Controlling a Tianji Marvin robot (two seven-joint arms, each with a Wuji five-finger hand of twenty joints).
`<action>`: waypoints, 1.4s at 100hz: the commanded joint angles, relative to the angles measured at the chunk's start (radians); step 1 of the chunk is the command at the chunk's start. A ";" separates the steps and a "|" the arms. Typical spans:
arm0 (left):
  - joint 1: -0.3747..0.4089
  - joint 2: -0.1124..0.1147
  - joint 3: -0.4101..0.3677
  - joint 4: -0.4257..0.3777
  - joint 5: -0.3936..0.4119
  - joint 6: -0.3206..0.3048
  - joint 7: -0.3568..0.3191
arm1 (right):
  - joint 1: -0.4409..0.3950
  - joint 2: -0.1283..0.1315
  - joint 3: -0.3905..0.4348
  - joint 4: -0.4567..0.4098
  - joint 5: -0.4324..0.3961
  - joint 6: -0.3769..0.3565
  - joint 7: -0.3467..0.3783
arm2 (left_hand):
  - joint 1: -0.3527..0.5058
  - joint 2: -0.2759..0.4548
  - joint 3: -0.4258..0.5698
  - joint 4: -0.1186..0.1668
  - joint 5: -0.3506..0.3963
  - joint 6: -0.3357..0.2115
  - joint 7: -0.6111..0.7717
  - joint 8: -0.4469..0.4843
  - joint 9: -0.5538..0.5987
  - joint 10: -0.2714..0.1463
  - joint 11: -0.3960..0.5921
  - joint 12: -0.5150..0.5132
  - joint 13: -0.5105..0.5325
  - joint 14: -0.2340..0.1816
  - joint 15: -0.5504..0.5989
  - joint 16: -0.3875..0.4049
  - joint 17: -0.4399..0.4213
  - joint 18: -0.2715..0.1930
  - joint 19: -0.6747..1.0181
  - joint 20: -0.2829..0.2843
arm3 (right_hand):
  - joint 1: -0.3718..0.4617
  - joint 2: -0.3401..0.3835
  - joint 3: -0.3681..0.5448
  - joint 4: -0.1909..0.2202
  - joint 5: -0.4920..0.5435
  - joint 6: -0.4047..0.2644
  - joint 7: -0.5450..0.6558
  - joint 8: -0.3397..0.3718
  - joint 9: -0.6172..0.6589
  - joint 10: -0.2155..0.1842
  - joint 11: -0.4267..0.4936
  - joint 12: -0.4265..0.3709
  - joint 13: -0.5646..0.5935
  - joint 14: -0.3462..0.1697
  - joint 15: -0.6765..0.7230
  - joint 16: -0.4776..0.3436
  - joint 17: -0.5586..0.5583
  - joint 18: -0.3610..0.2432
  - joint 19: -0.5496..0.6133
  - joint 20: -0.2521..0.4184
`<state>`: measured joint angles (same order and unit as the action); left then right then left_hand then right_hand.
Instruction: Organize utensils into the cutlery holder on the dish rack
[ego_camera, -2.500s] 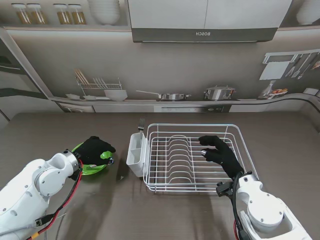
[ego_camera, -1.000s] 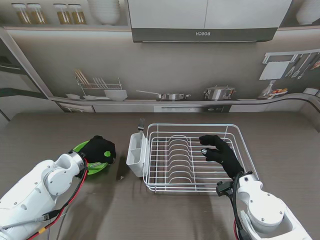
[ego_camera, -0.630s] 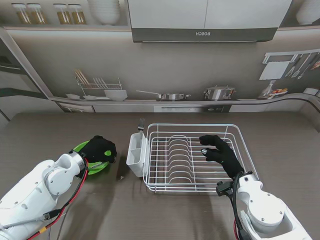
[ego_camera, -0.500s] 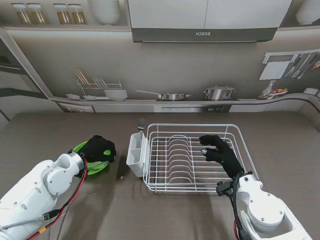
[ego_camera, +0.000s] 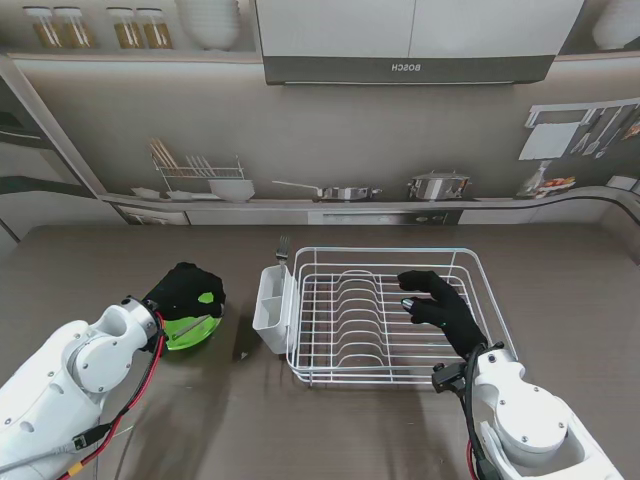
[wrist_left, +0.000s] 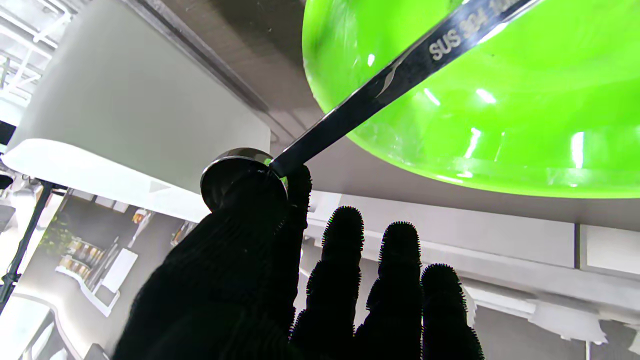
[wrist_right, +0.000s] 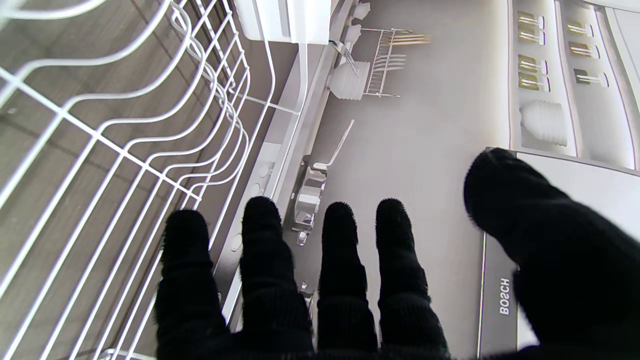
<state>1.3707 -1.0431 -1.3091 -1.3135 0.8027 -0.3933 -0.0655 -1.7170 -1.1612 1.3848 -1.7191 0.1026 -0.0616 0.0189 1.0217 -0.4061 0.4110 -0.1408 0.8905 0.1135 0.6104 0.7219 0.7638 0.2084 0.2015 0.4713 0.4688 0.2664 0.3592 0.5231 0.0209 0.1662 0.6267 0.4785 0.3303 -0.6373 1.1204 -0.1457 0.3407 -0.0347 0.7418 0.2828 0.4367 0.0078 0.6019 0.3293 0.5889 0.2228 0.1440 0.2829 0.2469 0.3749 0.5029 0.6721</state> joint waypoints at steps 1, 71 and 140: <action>-0.001 -0.005 -0.008 -0.022 -0.015 0.001 -0.013 | -0.006 -0.004 -0.004 -0.005 -0.001 0.002 0.013 | 0.083 0.092 0.024 0.009 0.038 -0.030 0.126 0.054 0.013 0.000 0.011 0.017 -0.001 -0.019 0.017 0.010 -0.012 -0.035 0.029 -0.008 | -0.026 0.026 -0.020 0.034 -0.025 -0.002 0.005 -0.027 0.016 0.001 -0.009 -0.009 0.022 -0.004 -0.002 0.011 0.001 -0.023 -0.016 0.016; -0.064 -0.081 0.084 -0.062 -0.487 0.068 0.006 | -0.004 -0.005 -0.002 -0.003 -0.001 0.005 0.010 | 0.101 0.090 0.020 0.016 0.040 0.008 0.115 0.053 0.015 0.020 0.006 0.031 -0.010 0.000 0.018 0.015 -0.021 -0.026 0.041 0.011 | -0.026 0.028 -0.020 0.034 -0.026 -0.003 0.005 -0.027 0.015 -0.001 -0.008 -0.009 0.022 -0.004 -0.002 0.011 0.001 -0.023 -0.016 0.016; -0.125 -0.119 0.179 -0.004 -0.611 0.044 0.057 | -0.004 -0.005 -0.002 -0.002 0.002 0.005 0.011 | 0.114 0.085 0.006 0.023 0.047 0.022 0.106 0.042 0.021 0.029 0.000 0.034 -0.012 0.008 0.014 0.017 -0.027 -0.023 0.023 0.021 | -0.027 0.029 -0.020 0.034 -0.026 -0.001 0.005 -0.027 0.014 0.000 -0.009 -0.009 0.022 -0.004 -0.002 0.011 0.001 -0.024 -0.016 0.016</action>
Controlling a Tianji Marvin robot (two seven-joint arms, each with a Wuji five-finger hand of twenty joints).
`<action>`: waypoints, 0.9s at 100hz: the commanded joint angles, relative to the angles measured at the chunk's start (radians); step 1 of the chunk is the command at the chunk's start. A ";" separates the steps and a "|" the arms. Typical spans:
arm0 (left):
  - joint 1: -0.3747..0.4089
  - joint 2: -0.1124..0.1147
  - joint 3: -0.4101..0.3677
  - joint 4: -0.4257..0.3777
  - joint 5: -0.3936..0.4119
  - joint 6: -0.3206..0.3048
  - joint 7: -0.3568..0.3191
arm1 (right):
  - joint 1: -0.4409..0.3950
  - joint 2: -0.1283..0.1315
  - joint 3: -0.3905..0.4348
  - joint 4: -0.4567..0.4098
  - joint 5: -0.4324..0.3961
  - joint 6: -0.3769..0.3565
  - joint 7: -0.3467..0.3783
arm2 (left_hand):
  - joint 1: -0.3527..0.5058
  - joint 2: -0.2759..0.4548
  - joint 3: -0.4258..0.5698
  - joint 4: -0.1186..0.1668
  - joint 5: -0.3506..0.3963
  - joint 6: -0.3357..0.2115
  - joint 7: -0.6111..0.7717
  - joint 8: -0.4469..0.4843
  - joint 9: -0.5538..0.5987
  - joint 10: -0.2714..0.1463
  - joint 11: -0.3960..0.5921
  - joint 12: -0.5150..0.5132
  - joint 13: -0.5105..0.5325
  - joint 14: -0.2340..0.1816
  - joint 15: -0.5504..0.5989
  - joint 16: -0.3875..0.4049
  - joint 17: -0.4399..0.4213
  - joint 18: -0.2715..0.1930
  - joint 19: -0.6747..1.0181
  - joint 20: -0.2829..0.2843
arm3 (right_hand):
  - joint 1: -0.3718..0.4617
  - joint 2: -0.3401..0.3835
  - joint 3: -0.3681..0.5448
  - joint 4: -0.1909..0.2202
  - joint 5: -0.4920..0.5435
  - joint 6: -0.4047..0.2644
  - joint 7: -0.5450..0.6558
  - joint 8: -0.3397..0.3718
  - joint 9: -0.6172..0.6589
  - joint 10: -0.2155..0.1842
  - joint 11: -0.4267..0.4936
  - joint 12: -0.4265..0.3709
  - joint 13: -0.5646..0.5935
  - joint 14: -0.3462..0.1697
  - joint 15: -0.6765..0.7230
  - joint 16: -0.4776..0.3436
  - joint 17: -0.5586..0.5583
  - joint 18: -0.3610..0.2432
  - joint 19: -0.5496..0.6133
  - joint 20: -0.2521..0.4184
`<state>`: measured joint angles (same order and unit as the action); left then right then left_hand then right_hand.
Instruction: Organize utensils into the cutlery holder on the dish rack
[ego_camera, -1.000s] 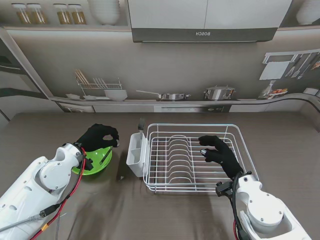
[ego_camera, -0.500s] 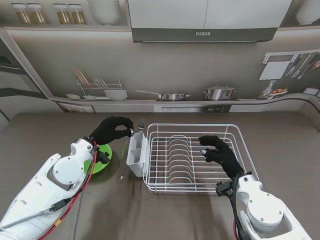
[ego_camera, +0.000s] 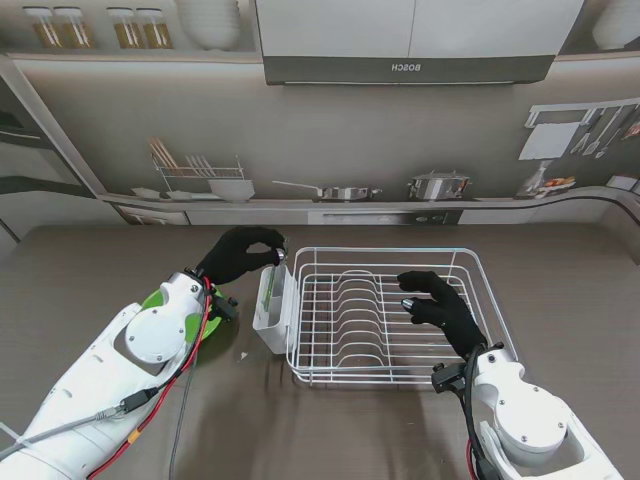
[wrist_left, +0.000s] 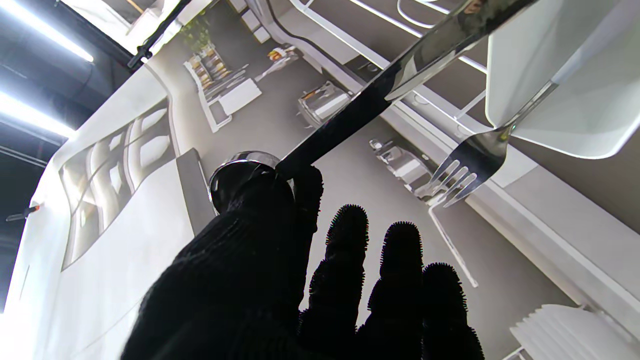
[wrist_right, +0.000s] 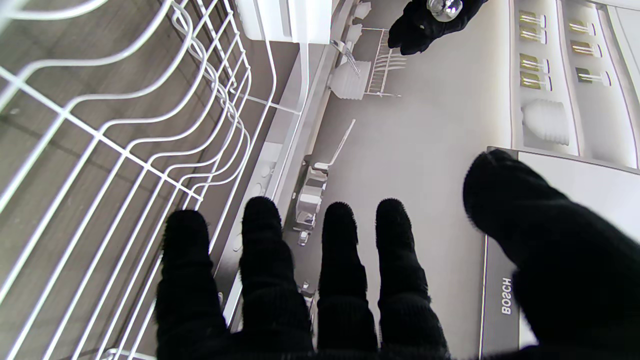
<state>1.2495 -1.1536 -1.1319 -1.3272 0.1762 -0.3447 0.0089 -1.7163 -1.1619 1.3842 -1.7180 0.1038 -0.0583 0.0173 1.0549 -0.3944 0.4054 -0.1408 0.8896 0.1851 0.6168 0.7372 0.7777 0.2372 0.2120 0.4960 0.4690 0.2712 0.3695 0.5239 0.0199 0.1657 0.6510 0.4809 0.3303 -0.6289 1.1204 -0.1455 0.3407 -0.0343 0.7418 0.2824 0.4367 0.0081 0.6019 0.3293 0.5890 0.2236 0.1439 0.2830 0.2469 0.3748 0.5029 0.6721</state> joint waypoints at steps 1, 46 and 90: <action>-0.004 -0.008 0.003 0.011 0.015 -0.004 -0.018 | -0.004 -0.004 -0.001 -0.003 0.001 0.002 0.013 | 0.081 0.074 0.011 0.023 0.048 -0.050 0.099 0.026 0.007 0.001 -0.010 0.009 -0.013 0.003 0.003 0.016 -0.026 -0.022 -0.001 0.019 | -0.027 0.022 -0.020 0.034 -0.026 -0.002 0.005 -0.027 0.014 -0.001 -0.009 -0.009 0.022 -0.004 -0.002 0.011 0.001 -0.024 -0.016 0.016; 0.011 0.003 0.028 0.041 0.060 0.000 -0.042 | -0.003 -0.005 -0.001 -0.002 0.002 0.001 0.012 | 0.109 0.038 -0.024 0.033 0.058 -0.037 0.063 -0.080 0.000 0.013 -0.021 0.004 -0.028 0.009 0.000 0.018 -0.031 -0.033 -0.024 0.024 | -0.026 0.020 -0.020 0.034 -0.026 -0.002 0.005 -0.027 0.015 -0.001 -0.008 -0.009 0.022 -0.004 -0.002 0.011 0.000 -0.024 -0.016 0.016; 0.002 0.026 0.039 0.063 0.140 -0.017 -0.082 | -0.001 -0.005 0.000 0.000 0.001 0.002 0.011 | 0.077 -0.028 -0.053 0.040 -0.053 0.020 -0.145 -0.283 -0.044 0.014 -0.058 -0.046 -0.058 0.001 -0.041 -0.005 -0.043 -0.033 -0.075 0.013 | -0.024 0.019 -0.020 0.034 -0.024 -0.001 0.005 -0.027 0.016 0.000 -0.008 -0.009 0.023 -0.003 -0.002 0.011 0.000 -0.023 -0.016 0.017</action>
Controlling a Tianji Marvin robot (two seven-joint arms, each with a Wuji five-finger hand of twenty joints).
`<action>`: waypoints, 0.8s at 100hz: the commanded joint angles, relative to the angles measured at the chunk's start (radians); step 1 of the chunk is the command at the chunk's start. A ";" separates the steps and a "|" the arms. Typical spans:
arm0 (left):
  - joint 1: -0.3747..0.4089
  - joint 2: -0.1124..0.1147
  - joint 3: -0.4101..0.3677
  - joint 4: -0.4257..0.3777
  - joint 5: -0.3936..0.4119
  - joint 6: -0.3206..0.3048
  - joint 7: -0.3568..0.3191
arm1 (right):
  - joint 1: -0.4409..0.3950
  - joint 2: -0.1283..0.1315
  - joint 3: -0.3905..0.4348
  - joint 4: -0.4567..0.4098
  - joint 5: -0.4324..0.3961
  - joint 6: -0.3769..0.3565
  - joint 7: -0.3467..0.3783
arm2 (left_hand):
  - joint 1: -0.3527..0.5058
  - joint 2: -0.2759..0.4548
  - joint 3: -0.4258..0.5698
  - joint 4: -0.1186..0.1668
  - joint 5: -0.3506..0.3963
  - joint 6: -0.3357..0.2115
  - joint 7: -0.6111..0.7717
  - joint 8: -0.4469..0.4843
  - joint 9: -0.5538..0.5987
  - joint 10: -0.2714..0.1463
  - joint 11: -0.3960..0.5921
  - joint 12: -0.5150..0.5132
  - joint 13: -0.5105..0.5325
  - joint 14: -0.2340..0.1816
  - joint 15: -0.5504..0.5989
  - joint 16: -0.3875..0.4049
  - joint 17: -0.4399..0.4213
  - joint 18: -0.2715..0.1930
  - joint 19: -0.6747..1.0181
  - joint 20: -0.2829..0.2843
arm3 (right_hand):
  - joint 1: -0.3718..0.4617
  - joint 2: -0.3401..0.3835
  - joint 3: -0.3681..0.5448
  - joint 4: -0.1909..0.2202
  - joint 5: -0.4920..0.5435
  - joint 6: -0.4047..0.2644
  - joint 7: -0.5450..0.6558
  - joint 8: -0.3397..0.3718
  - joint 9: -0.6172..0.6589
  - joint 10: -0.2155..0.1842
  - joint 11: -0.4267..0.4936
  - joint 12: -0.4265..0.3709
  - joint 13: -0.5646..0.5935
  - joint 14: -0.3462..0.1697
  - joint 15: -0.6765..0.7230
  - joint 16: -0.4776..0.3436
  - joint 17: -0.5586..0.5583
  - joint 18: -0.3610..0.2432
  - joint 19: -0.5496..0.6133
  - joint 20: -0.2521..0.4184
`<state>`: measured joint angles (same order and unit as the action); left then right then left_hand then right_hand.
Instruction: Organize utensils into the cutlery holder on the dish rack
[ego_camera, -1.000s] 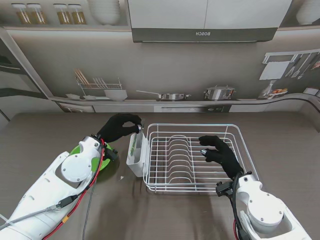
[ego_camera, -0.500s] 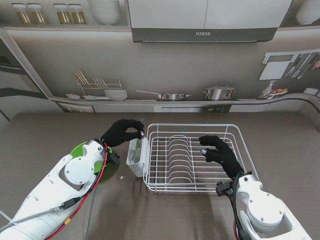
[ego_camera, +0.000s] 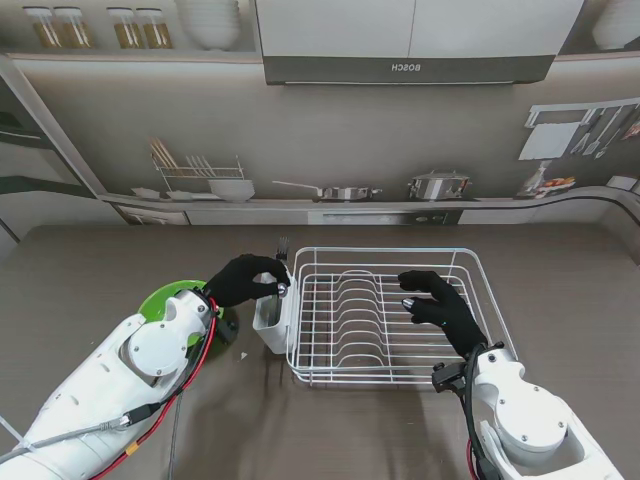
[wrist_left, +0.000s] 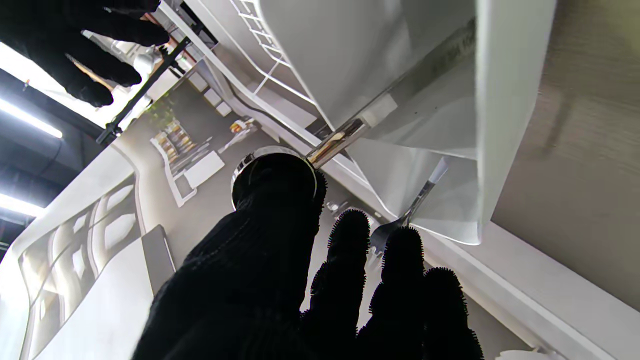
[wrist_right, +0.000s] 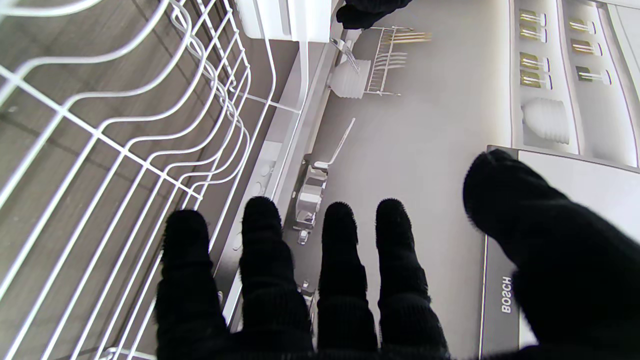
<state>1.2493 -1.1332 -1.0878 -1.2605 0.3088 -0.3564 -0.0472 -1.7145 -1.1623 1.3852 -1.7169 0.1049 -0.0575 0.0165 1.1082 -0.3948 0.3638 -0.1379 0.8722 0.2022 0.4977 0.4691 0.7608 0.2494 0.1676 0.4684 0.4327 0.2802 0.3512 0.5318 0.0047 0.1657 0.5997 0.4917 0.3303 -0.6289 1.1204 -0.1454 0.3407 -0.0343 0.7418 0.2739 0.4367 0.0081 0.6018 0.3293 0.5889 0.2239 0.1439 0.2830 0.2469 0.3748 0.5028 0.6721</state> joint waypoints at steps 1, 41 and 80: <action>0.002 0.006 -0.006 -0.004 0.010 -0.006 -0.027 | -0.003 -0.004 -0.001 -0.001 0.000 0.001 0.012 | 0.024 -0.030 -0.011 0.037 -0.041 0.004 -0.030 -0.017 -0.029 0.002 -0.014 -0.019 -0.022 -0.008 -0.023 -0.013 -0.029 -0.033 -0.024 0.002 | -0.025 0.019 -0.020 0.034 -0.024 -0.001 0.005 -0.018 0.015 0.000 -0.009 -0.009 0.022 -0.004 -0.002 0.011 0.000 -0.023 -0.016 0.017; 0.003 0.023 -0.027 -0.016 0.072 -0.035 -0.046 | -0.002 -0.004 0.000 0.000 0.000 -0.001 0.013 | -0.183 -0.026 0.247 0.048 -0.095 0.059 -0.317 -0.074 -0.063 0.008 -0.026 -0.050 -0.037 -0.007 -0.059 -0.024 -0.031 -0.027 -0.084 -0.003 | -0.025 0.019 -0.019 0.034 -0.025 -0.001 0.005 -0.018 0.016 0.000 -0.008 -0.009 0.022 -0.003 -0.002 0.011 0.000 -0.023 -0.016 0.017; 0.069 0.016 -0.094 -0.098 0.075 -0.042 0.006 | -0.002 -0.004 -0.002 0.000 -0.001 -0.003 0.013 | -0.244 0.016 0.132 0.048 -0.099 0.051 -0.310 -0.094 -0.079 0.011 -0.045 -0.078 -0.056 -0.006 -0.103 -0.043 -0.019 -0.025 -0.163 -0.002 | -0.025 0.018 -0.019 0.034 -0.024 -0.002 0.005 -0.018 0.015 0.000 -0.009 -0.009 0.023 -0.005 -0.002 0.011 0.000 -0.024 -0.016 0.017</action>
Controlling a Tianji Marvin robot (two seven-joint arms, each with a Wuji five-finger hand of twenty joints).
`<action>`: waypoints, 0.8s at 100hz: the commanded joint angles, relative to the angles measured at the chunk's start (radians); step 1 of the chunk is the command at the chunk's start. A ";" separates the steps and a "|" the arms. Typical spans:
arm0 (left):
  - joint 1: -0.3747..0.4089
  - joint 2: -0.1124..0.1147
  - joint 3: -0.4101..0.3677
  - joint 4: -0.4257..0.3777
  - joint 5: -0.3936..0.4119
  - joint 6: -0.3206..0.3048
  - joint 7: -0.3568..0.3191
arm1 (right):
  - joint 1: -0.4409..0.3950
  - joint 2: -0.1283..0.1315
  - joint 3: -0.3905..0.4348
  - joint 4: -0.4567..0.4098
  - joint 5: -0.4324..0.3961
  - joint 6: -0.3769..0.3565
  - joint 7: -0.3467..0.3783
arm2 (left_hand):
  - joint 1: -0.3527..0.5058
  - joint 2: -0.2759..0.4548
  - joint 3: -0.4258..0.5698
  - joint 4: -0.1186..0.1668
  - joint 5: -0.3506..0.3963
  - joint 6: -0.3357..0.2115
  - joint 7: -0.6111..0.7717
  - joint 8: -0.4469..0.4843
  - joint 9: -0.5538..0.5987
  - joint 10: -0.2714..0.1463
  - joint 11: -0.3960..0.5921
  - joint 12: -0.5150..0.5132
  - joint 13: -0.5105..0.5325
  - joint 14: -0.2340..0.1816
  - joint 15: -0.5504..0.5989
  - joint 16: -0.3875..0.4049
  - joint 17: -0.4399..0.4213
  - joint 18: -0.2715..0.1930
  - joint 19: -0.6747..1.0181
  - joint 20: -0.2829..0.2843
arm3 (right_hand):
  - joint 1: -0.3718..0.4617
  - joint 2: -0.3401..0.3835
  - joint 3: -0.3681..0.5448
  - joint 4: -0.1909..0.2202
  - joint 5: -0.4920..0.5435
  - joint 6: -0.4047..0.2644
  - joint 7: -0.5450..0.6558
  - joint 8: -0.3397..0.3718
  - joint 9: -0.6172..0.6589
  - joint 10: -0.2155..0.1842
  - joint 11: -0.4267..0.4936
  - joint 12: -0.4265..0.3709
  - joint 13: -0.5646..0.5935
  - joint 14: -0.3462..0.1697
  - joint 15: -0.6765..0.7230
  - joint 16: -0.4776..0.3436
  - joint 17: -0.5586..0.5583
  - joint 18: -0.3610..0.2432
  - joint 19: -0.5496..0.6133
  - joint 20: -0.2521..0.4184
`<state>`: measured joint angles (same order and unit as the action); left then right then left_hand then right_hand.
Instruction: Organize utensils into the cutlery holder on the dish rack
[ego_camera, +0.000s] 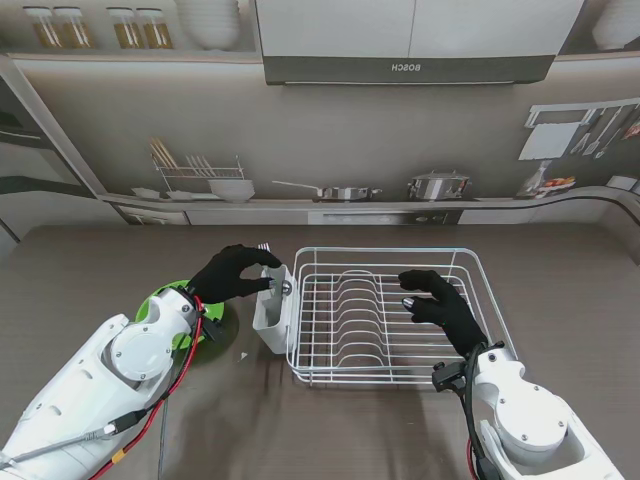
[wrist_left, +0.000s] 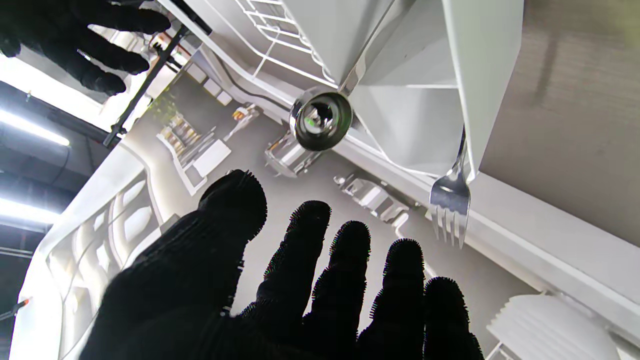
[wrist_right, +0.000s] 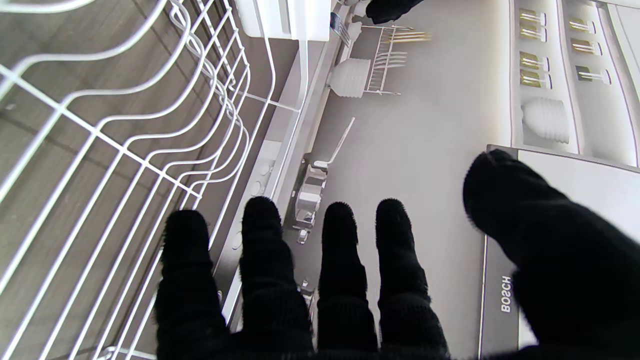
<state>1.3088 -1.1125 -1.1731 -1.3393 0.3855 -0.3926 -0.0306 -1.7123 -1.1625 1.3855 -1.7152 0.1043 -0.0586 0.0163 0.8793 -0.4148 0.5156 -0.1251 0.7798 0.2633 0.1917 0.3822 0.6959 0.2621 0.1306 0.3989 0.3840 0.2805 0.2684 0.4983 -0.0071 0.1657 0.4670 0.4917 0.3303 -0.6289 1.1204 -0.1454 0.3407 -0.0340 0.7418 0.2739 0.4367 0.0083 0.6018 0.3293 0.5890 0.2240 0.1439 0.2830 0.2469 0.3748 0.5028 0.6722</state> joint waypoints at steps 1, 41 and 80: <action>0.011 -0.005 -0.010 -0.022 -0.002 -0.006 -0.011 | -0.004 -0.004 -0.003 -0.002 -0.001 -0.002 0.013 | -0.016 0.037 -0.021 0.036 -0.007 -0.010 -0.005 -0.008 -0.015 -0.003 -0.008 -0.009 -0.007 -0.007 -0.020 -0.009 -0.007 -0.025 -0.031 -0.002 | -0.025 0.018 -0.020 0.034 -0.025 -0.002 0.004 -0.018 0.015 0.000 -0.009 -0.009 0.022 -0.005 -0.002 0.011 0.000 -0.024 -0.016 0.017; 0.108 -0.017 -0.034 -0.130 -0.061 0.017 0.026 | -0.004 -0.003 -0.007 -0.003 -0.004 -0.005 0.014 | 0.003 0.090 -0.148 0.056 -0.053 -0.016 -0.029 -0.026 -0.070 -0.013 -0.046 -0.087 -0.022 -0.008 -0.095 -0.069 0.026 -0.009 -0.151 -0.005 | -0.025 0.011 -0.021 0.033 -0.024 -0.003 0.004 -0.018 0.011 -0.006 -0.010 -0.009 0.018 -0.005 -0.003 0.010 0.000 -0.025 -0.017 0.016; 0.201 -0.032 -0.018 -0.204 -0.056 0.032 0.105 | 0.001 -0.003 -0.008 -0.005 -0.017 -0.009 0.008 | 0.011 0.100 -0.207 0.064 -0.101 -0.008 -0.052 -0.046 -0.093 -0.014 -0.050 -0.110 -0.029 -0.013 -0.118 -0.093 0.060 -0.005 -0.273 0.014 | -0.022 -0.013 -0.023 0.031 -0.025 -0.010 0.003 -0.019 0.005 -0.012 -0.010 -0.009 0.013 -0.011 -0.004 0.010 -0.002 -0.028 -0.017 0.016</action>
<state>1.4906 -1.1315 -1.2015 -1.5310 0.3324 -0.3631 0.0968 -1.7099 -1.1624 1.3794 -1.7156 0.0932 -0.0635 0.0096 0.8772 -0.3535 0.3326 -0.0965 0.7031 0.2604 0.1574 0.3455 0.6307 0.2613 0.0893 0.2990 0.3780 0.2805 0.1755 0.4205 0.0466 0.1675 0.2312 0.4918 0.3303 -0.6289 1.1204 -0.1454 0.3407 -0.0340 0.7418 0.2739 0.4367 0.0083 0.6018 0.3293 0.5889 0.2241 0.1439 0.2830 0.2469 0.3748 0.5029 0.6722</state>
